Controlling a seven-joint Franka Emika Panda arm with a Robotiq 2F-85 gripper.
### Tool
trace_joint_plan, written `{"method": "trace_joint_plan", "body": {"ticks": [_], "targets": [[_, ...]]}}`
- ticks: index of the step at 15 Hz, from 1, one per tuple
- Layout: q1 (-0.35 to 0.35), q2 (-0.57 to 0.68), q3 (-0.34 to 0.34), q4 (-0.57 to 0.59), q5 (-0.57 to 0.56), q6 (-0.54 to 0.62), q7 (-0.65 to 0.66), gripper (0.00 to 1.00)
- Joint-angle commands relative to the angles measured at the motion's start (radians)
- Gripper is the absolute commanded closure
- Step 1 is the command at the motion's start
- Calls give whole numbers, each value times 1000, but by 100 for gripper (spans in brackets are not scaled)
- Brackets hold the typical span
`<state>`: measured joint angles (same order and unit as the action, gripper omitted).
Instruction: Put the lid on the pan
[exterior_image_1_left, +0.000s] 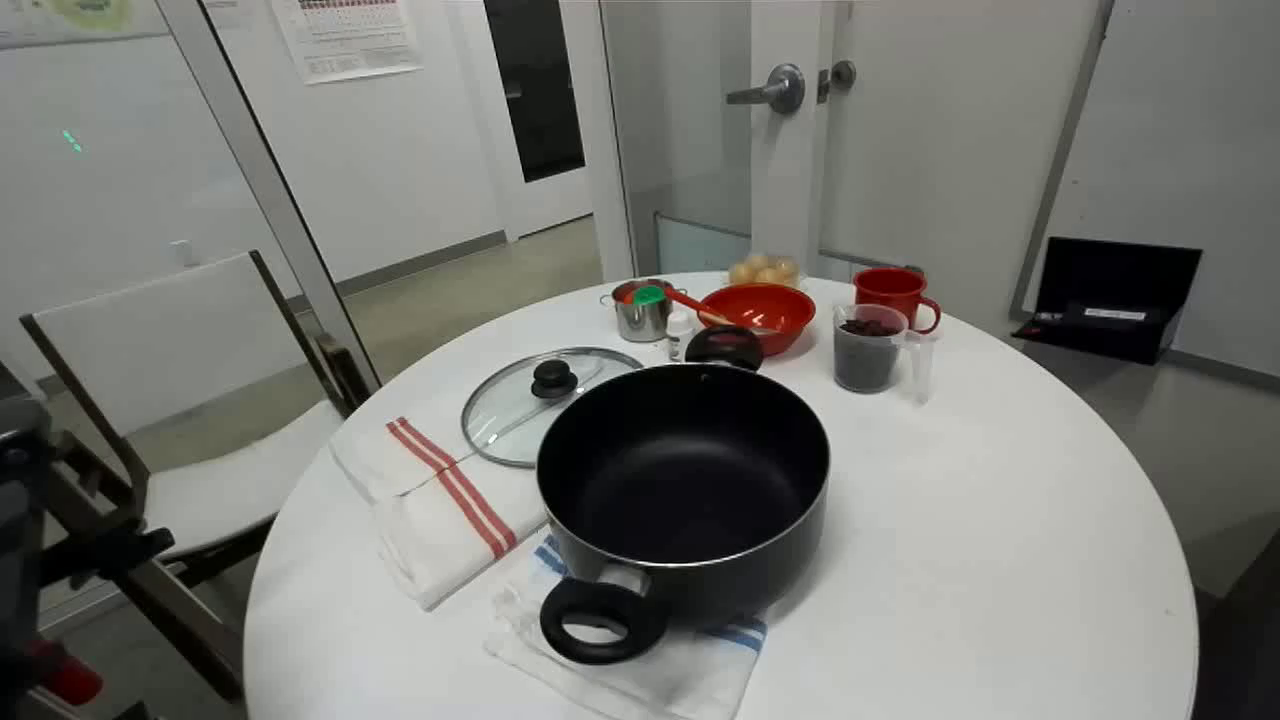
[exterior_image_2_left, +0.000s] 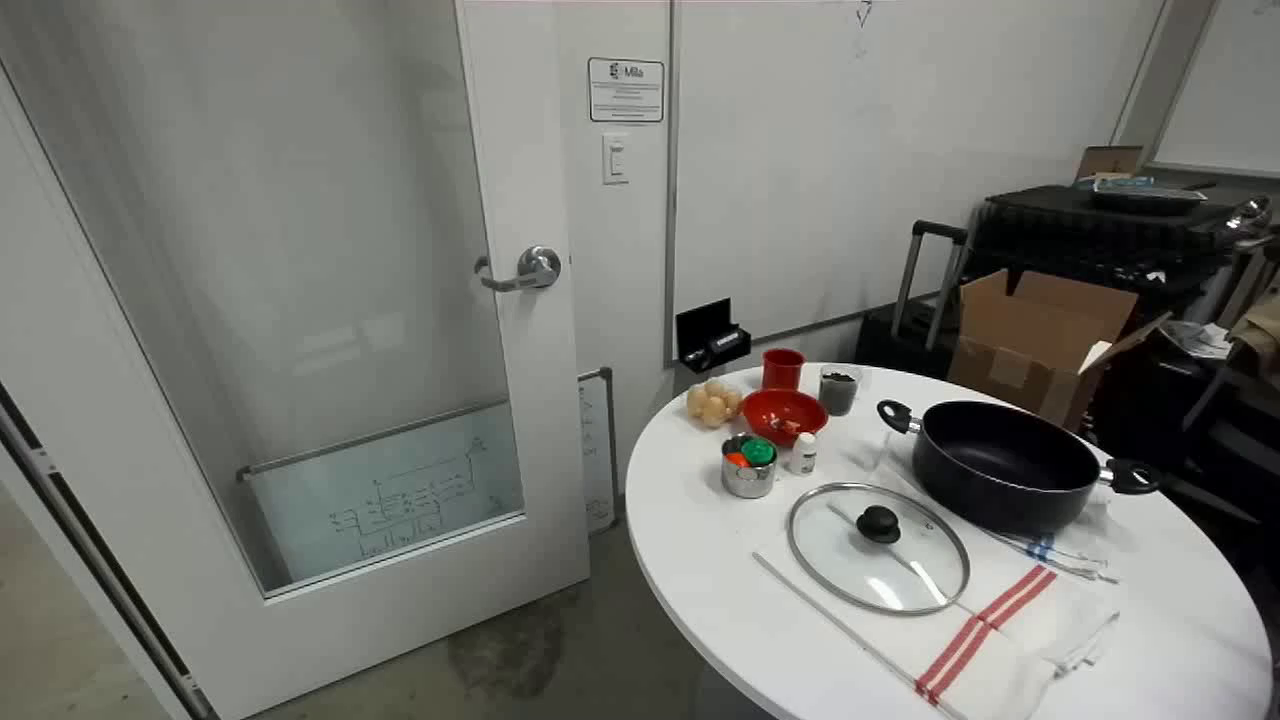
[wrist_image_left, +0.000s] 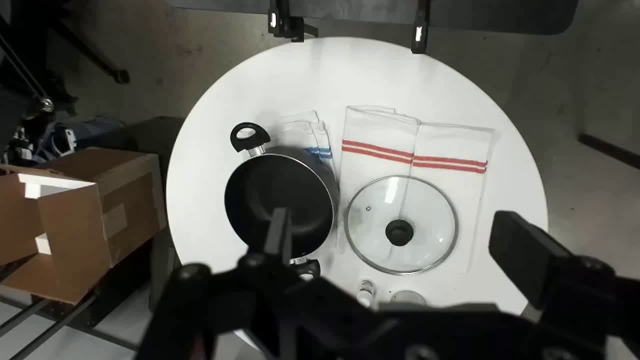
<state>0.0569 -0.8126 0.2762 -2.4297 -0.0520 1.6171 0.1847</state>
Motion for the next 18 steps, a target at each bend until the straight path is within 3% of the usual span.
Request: {"method": "trace_joint_plan", "body": {"ticks": [1,11,15,18], "targets": [[23,6,-15,3,-12,-3,14,0],[18,13,-18,-1,-20,5,9,0],[15,88,-74,-40,-20,107,-54,0],[12,183,-128,-82,-13,258,-116,0]]}}
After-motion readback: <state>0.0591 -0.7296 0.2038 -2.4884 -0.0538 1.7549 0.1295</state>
